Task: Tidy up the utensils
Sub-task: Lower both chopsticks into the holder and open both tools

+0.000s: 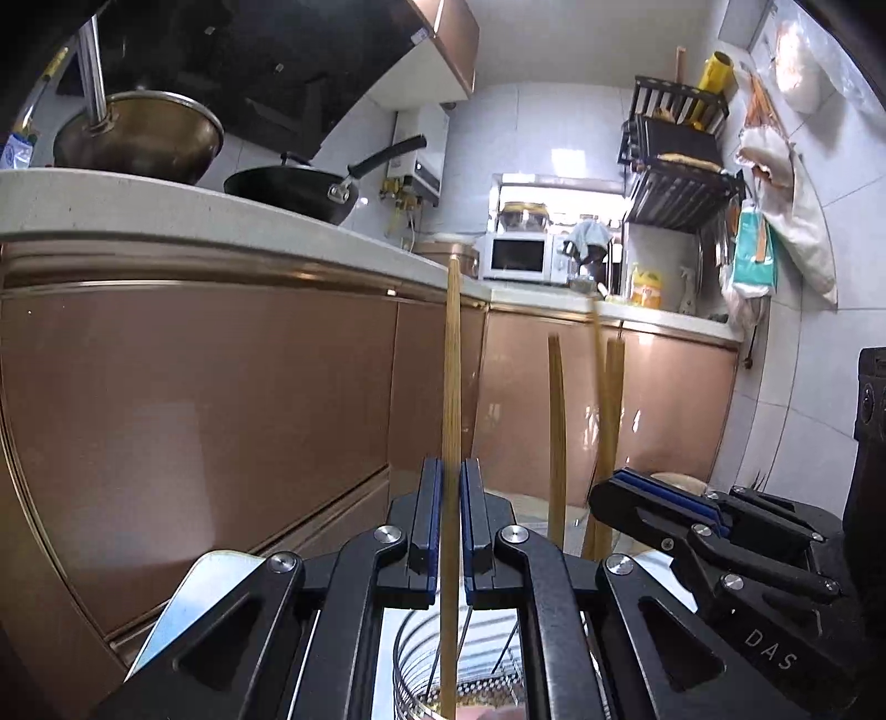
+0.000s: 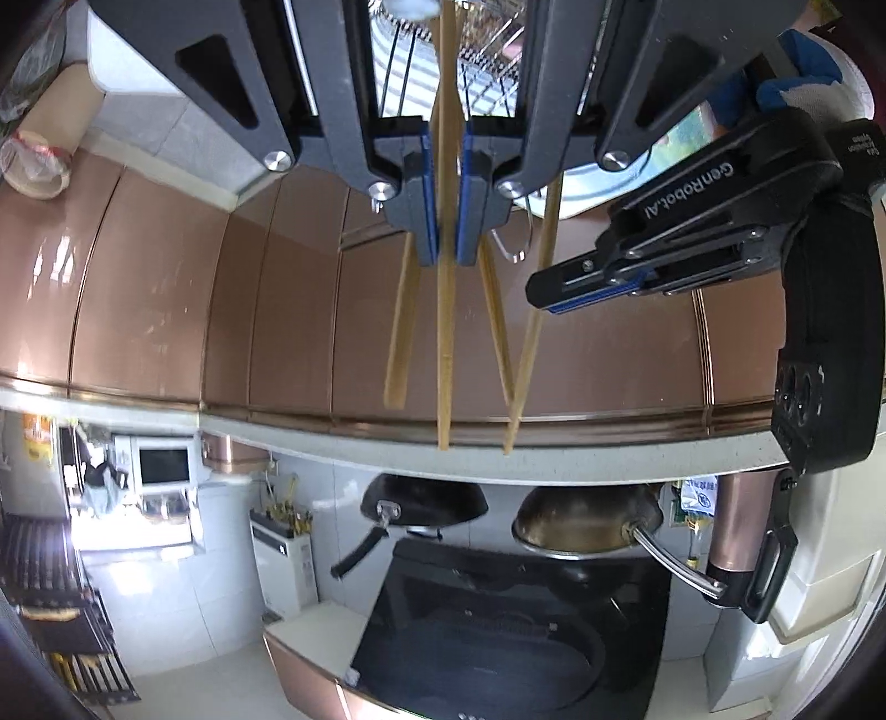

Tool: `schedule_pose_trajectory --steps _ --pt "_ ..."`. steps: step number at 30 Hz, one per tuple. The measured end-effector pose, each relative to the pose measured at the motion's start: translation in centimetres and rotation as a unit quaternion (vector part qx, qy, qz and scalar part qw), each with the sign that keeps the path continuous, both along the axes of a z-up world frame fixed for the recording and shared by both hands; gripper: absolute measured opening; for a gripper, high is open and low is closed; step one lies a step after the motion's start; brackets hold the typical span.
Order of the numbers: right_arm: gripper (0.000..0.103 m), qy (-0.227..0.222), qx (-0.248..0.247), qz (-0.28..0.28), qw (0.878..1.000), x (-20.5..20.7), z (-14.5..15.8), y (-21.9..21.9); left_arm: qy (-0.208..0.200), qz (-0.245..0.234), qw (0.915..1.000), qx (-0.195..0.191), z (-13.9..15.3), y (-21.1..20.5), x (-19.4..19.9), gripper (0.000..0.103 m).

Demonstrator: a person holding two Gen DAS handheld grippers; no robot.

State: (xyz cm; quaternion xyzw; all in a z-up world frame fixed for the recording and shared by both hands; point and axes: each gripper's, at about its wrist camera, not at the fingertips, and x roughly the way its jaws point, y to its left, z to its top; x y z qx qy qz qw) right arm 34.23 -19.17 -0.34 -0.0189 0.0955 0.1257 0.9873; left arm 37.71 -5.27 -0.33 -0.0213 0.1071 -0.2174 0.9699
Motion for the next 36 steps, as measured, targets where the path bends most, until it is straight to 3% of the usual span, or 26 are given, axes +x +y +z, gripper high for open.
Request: schedule_pose_trajectory --steps 9,15,17,23,36 --pt "0.008 0.037 0.0 -0.009 0.999 0.3 -0.6 -0.6 0.022 0.001 0.9996 0.02 -0.8 -0.1 0.0 0.008" --pt "0.014 0.063 0.0 -0.006 0.998 -0.1 -1.1 -0.8 0.045 0.008 0.9988 0.02 -1.0 0.4 -0.1 0.029" --pt "0.02 0.068 -0.002 -0.008 0.998 -0.4 -1.2 -0.8 0.047 0.01 0.9987 0.019 -0.7 0.6 -0.3 0.043" --pt "0.027 0.075 -0.003 -0.008 0.997 -1.5 -0.5 -0.7 0.046 0.011 0.9985 0.027 0.0 0.5 -1.1 0.052" --pt "0.029 0.096 -0.001 -0.049 0.994 -7.0 2.4 -1.7 0.063 0.027 0.9969 0.038 2.5 2.2 -5.5 0.057"
